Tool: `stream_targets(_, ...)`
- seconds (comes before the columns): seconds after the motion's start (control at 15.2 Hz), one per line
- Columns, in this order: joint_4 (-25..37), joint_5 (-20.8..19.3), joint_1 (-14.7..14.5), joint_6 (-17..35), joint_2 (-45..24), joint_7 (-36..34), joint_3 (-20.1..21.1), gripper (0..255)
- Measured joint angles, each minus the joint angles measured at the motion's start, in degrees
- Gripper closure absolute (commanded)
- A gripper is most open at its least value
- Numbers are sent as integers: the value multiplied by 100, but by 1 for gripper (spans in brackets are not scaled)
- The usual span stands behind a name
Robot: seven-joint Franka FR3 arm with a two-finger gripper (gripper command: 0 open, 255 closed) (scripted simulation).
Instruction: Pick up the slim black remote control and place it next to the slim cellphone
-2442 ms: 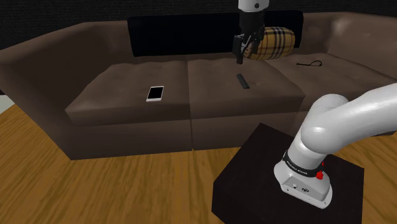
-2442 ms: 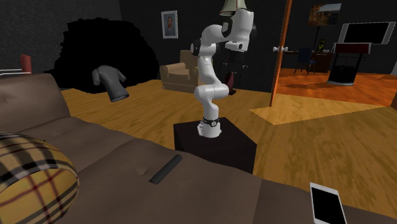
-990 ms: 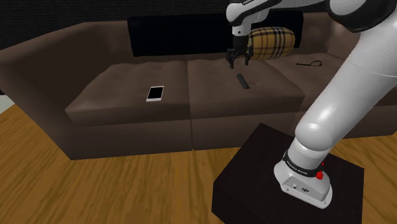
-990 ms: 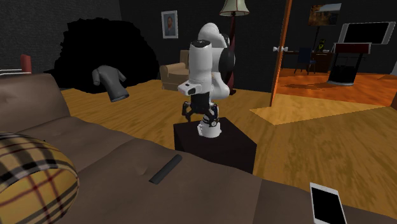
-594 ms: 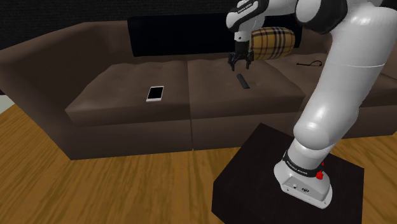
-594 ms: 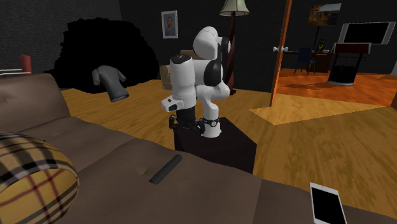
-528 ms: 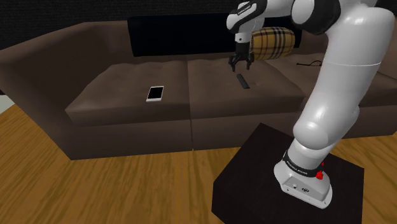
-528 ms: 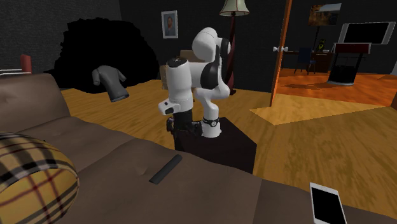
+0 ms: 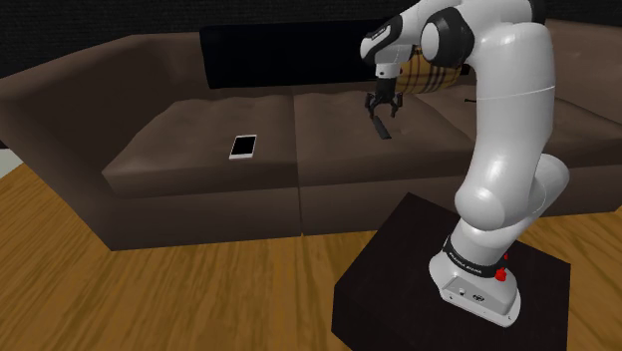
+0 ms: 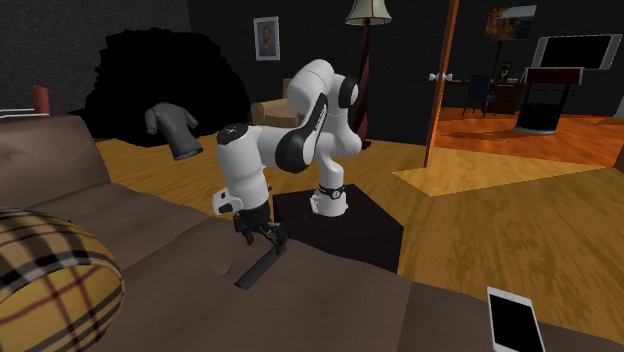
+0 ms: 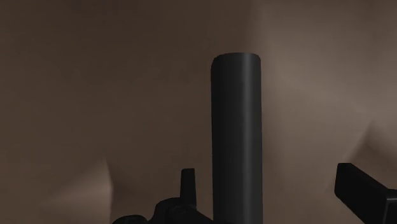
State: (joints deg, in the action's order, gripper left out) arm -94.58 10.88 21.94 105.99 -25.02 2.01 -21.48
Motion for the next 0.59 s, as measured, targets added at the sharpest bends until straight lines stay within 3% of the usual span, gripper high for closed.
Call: stream_targets(0.59, -285, 156, 67, 516, -294, 77, 37, 0)
